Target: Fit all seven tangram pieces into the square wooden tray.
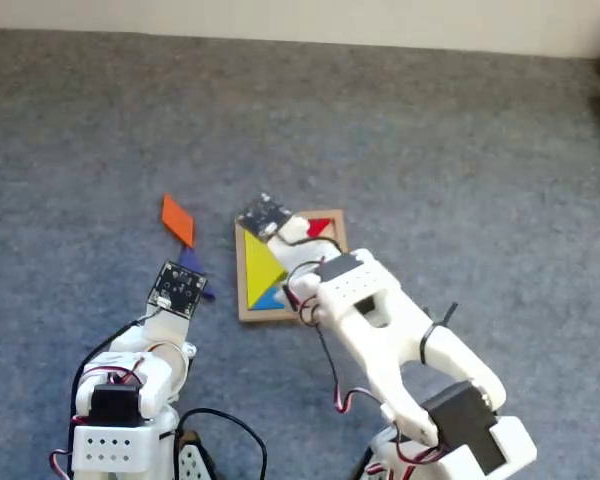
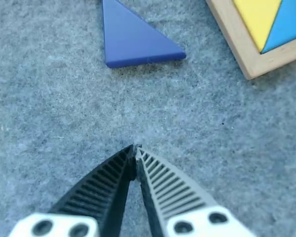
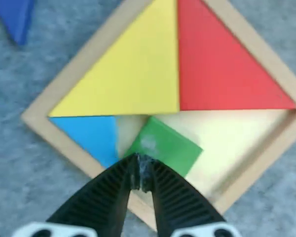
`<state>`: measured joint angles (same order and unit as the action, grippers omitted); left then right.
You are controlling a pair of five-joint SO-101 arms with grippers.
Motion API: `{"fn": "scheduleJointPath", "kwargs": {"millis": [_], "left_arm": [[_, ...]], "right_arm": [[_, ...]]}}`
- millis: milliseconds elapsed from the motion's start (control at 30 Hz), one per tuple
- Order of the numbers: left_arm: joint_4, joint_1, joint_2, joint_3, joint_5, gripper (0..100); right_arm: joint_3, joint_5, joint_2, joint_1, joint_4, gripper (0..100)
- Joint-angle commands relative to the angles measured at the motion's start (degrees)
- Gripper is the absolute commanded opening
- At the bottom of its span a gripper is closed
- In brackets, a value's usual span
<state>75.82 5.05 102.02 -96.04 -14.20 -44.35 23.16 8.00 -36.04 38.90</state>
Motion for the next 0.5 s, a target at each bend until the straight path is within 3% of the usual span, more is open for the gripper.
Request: {"fn": "scheduleJointPath", "kwargs": {"millis": [0,267,467], "left_arm": [[0.3,0.6,2.0,-1.2,0.6,0],[0.3,0.6,2.0,-1.2,0.6,0],[0.3,0.6,2.0,-1.2,0.6,0]], "right_arm": [[0.8,-0.2,2.1,-3.1,0.9,2.0],[0.8,-0.2,2.5,-5.0,1.0,1.9],[0.8,-0.2,8.0,2.1,0.8,1.9]]}}
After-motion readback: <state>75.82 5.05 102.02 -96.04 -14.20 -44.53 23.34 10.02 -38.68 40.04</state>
